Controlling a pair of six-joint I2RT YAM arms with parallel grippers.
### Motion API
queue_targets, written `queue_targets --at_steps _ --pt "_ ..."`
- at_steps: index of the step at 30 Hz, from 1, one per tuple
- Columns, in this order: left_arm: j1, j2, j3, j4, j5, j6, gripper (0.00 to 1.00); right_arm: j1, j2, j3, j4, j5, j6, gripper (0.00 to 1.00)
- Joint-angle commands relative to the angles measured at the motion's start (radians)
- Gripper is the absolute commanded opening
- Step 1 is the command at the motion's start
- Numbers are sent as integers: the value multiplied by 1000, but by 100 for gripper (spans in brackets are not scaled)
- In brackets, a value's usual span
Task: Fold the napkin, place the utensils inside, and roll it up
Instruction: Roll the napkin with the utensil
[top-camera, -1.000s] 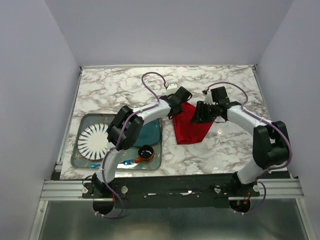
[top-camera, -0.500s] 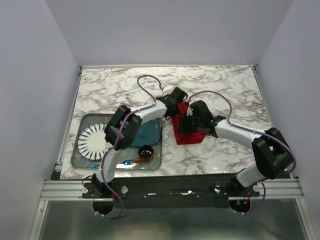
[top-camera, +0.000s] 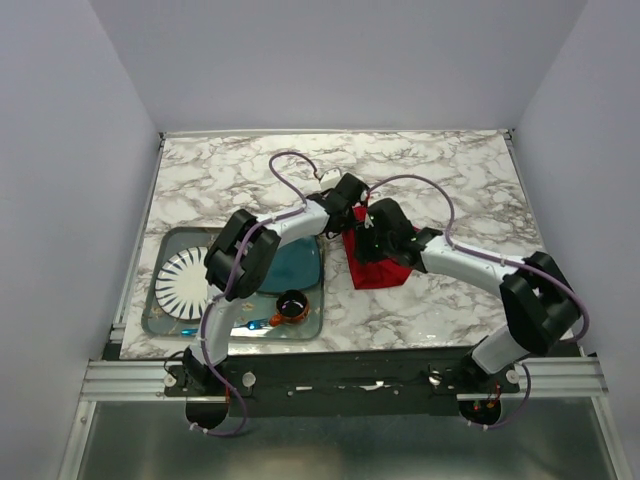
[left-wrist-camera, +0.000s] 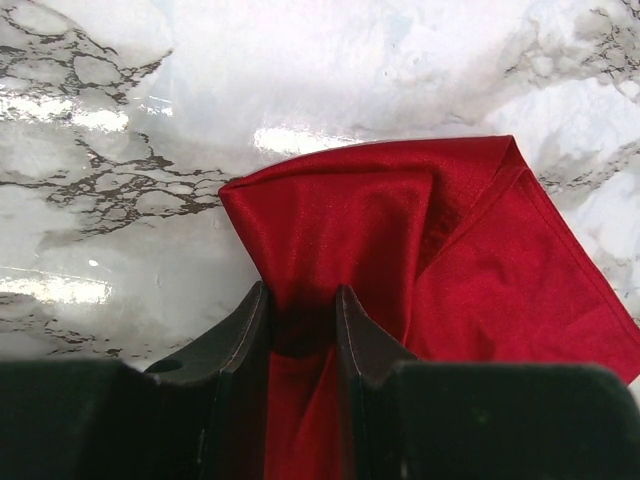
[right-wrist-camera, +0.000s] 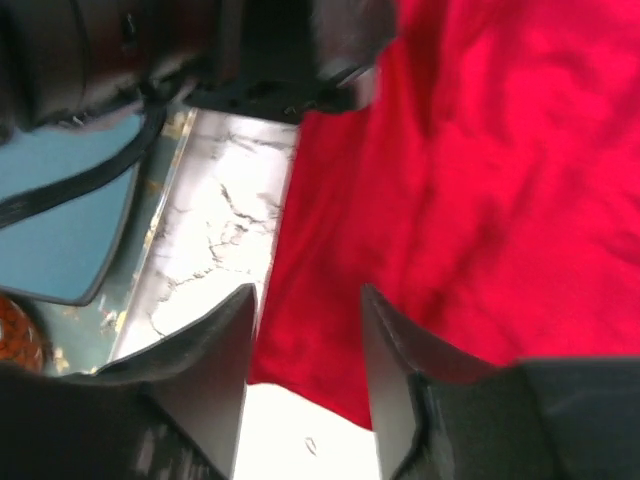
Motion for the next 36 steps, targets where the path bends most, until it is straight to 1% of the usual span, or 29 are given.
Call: queue_targets --at_steps 1,3,5,9,12,13,16,21,24,28,31,33,36 --pt "3 3 -37 -66 60 -29 0 37 114 19 81 50 -2 47" --pt "4 2 -49 -59 66 -33 0 71 117 7 124 91 5 46" --pt "6 3 -51 -56 77 -36 0 100 140 11 131 126 7 46" --pt "7 2 -56 -53 82 -39 0 115 195 22 145 165 2 47" --pt "7 0 -59 -48 85 -42 0 124 224 22 145 180 1 50" --pt "7 0 -59 -45 88 -44 0 131 229 22 144 194 2 55" --pt "7 2 -59 -43 94 -42 0 146 261 17 132 225 -1 62" --pt "9 -3 -65 -42 105 -38 0 193 324 16 78 297 43 64" --pt "11 -3 -65 -42 114 -36 0 221 347 4 73 323 54 68" --pt "12 -6 -74 -40 128 -35 0 221 386 19 15 409 91 68" --pt "12 -8 -80 -39 129 -30 0 221 346 13 18 427 71 66" --pt "12 -8 -86 -31 140 -33 0 223 303 19 33 424 50 66" --pt "17 -6 -91 -27 154 -42 0 224 245 28 68 391 4 66"
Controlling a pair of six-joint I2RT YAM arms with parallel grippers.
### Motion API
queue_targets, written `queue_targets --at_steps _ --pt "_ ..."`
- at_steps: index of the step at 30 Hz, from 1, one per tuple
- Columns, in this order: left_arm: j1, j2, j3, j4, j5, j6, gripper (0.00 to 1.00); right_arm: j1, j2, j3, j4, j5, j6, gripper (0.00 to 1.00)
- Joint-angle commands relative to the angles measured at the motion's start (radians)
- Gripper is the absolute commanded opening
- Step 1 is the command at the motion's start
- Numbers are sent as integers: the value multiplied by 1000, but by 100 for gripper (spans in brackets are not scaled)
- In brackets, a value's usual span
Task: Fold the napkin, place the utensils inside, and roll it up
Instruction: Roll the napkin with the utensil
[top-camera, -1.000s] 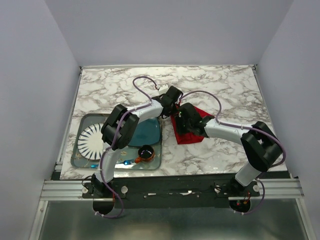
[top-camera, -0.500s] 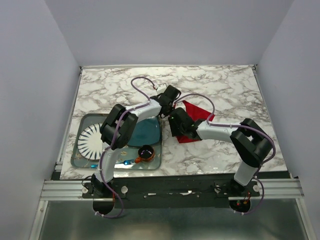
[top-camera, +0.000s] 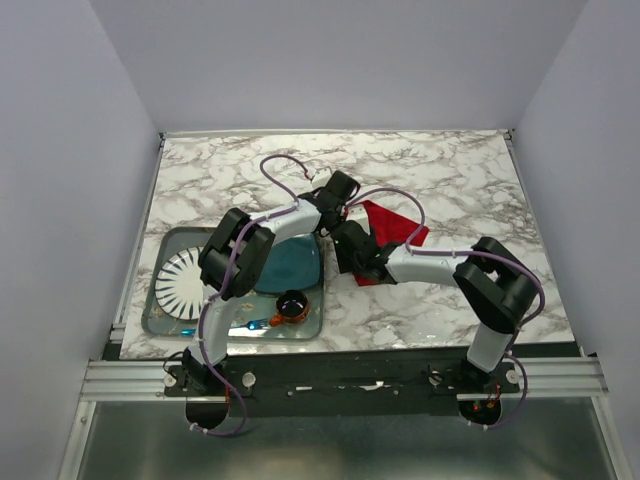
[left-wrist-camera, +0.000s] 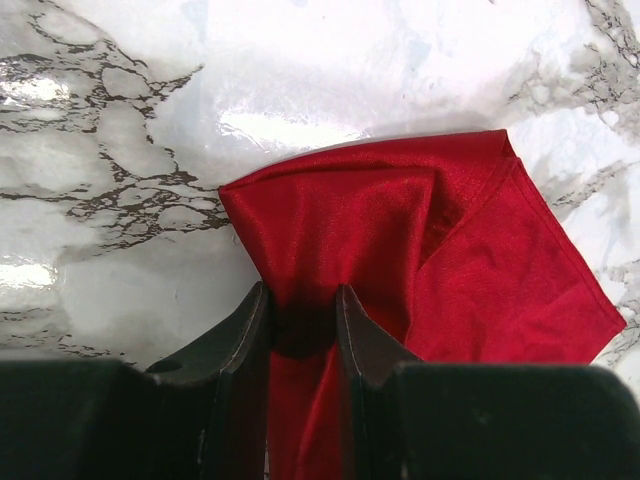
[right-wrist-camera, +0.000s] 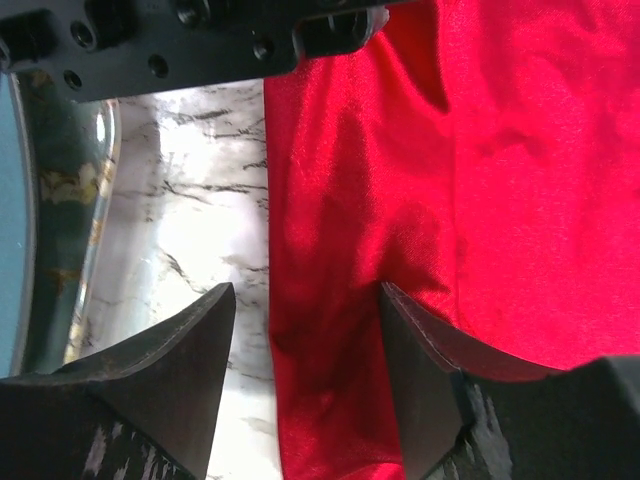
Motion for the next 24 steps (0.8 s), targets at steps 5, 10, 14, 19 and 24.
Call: queue_targets --at_steps 5,10,14,19,24 --pt "-33 18 -44 -75 51 3 0 19 -93 -2 -42 -57 -139 59" --pt "-33 21 -45 -68 60 0 0 18 -84 -11 -13 -43 -150 62" --pt "-31 18 -44 -71 71 0 0 18 2 32 1 -37 -153 65" --pt "-20 -1 -58 -75 96 -8 0 13 43 26 29 -25 -133 69" --pt "-17 -7 -53 -79 119 -17 0 -4 82 -7 57 -45 -95 69"
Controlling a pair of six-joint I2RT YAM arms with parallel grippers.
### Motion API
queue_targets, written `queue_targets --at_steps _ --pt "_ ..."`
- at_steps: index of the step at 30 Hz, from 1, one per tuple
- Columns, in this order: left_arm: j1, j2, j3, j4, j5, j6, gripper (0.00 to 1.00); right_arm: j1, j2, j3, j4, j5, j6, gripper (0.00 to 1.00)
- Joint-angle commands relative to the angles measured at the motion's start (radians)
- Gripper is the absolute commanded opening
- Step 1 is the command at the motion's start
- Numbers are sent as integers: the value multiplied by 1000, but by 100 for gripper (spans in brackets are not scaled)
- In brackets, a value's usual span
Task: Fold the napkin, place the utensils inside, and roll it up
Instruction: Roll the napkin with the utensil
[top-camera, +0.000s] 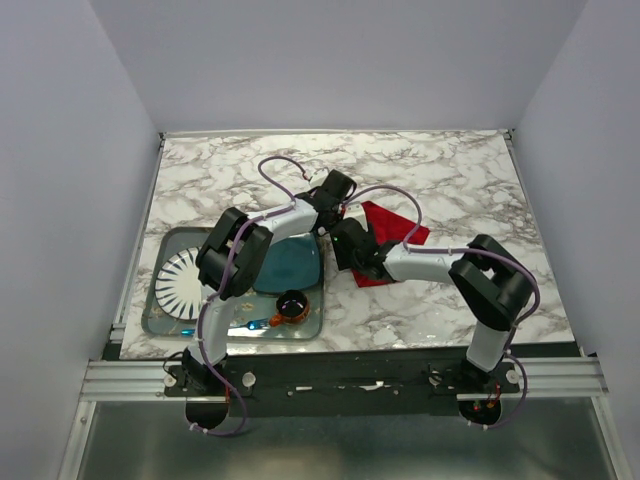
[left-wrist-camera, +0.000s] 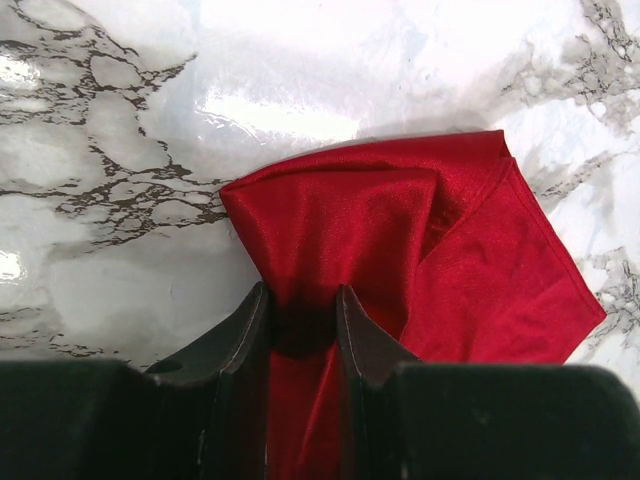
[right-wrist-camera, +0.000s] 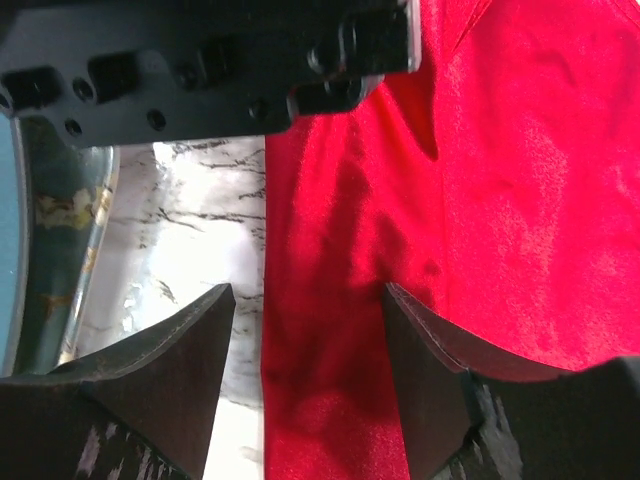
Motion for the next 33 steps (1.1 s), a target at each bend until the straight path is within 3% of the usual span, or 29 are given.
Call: queue_targets --at_steps 1,9,15,16,21,26,33 --pt "-33 7 -30 -104 62 -3 0 3 70 -34 27 -49 -2 68" --pt "-33 9 -47 -88 93 -16 0 -14 110 -91 18 6 49 59" --pt "-32 -5 -39 -94 82 -6 0 -38 125 -140 8 4 95 41" --pt "-32 -5 -41 -93 84 -6 0 -43 125 -146 8 -4 106 33" --pt "-30 -14 -56 -81 88 -5 0 -70 113 -184 25 -36 110 14" --pt "-27 -22 -55 -78 85 14 0 -77 68 -250 105 -145 98 2" --pt "-16 -28 -44 -39 94 103 0 -171 2 -353 313 -466 67 0"
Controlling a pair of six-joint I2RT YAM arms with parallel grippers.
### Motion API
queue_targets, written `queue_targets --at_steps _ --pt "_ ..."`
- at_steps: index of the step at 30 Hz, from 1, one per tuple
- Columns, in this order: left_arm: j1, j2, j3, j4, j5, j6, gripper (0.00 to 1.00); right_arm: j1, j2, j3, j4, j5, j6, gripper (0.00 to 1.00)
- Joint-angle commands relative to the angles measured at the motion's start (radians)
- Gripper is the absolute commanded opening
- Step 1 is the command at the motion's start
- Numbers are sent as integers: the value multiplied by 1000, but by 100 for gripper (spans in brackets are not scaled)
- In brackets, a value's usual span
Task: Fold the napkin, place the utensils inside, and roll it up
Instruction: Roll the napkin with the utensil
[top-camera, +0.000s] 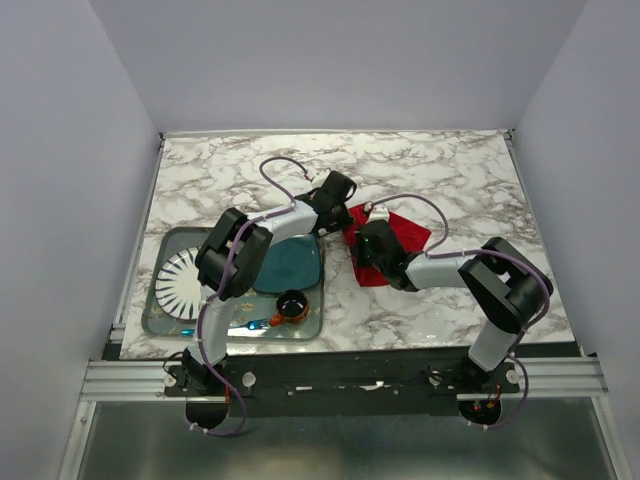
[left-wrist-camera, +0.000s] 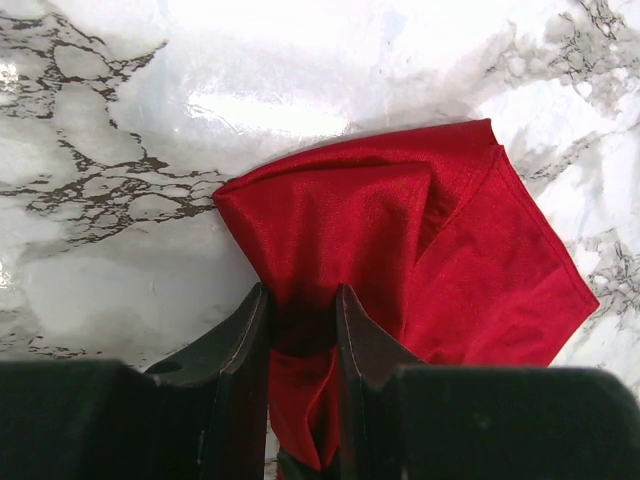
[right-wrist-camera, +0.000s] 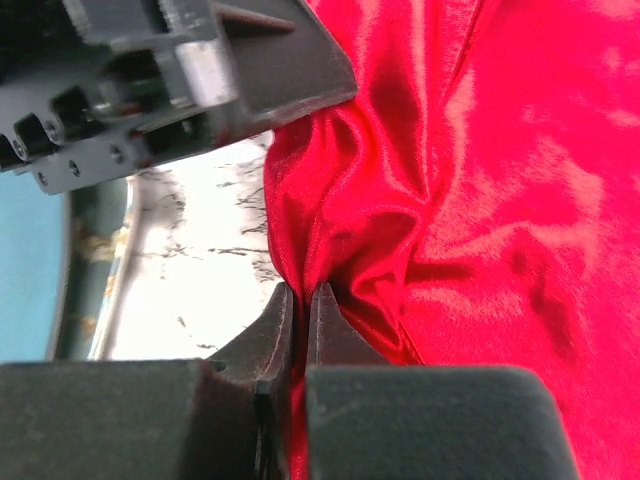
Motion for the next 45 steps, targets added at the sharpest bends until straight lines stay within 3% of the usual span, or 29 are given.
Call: queue_targets --at_steps 1,3,4,7,12,13,16,18,19,30,35,40,41,45 --pt "-10 -23 -27 -62 81 100 6 -77 48 -135 -63 -378 10 0" --pt "-6 -32 -46 -22 100 116 17 -123 54 -158 -12 -454 27 0" --pt "-1 -35 -53 -11 104 119 31 -134 55 -169 9 -510 43 1" --pt "7 -56 -57 21 112 148 48 -169 66 -195 77 -604 66 0" --pt "10 -113 -40 26 112 192 57 -254 129 -227 209 -790 138 1" --pt "10 -121 -39 21 112 212 68 -266 153 -229 250 -849 163 1" --pt "14 -150 -51 21 142 212 76 -306 177 -240 330 -955 221 1" --pt "14 -164 -59 23 166 221 97 -340 198 -229 336 -1003 249 1" --pt "16 -167 -57 12 167 228 99 -355 204 -227 352 -1058 285 1" --pt "22 -216 -85 46 285 272 94 -513 284 -208 513 -1284 569 1" --pt "7 -190 -89 24 298 310 71 -565 347 -217 687 -1339 721 0" --pt "-27 -253 -119 32 216 505 61 -579 364 -211 737 -1362 761 1" --pt "-30 -264 -117 27 215 612 61 -581 358 -209 723 -1359 748 1" --pt "-38 -226 -25 -89 235 810 67 -585 352 -191 666 -1365 725 1"
